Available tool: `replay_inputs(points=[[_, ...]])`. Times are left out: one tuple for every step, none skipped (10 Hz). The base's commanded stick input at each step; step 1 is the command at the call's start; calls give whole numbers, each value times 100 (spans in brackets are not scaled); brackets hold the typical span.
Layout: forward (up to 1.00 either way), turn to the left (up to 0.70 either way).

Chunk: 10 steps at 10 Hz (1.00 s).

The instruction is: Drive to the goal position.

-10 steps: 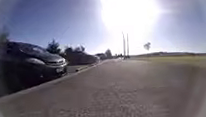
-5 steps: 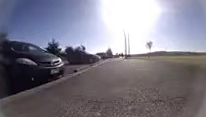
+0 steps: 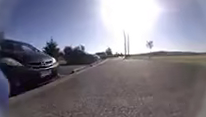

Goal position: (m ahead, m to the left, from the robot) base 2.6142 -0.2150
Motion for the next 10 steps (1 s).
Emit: replay_inputs(points=[[100,0],[100,0],[100,-40],[100,-40],[100,0],[100,0],[100,-2],[100,-20],[100,-38],[100,-40]])
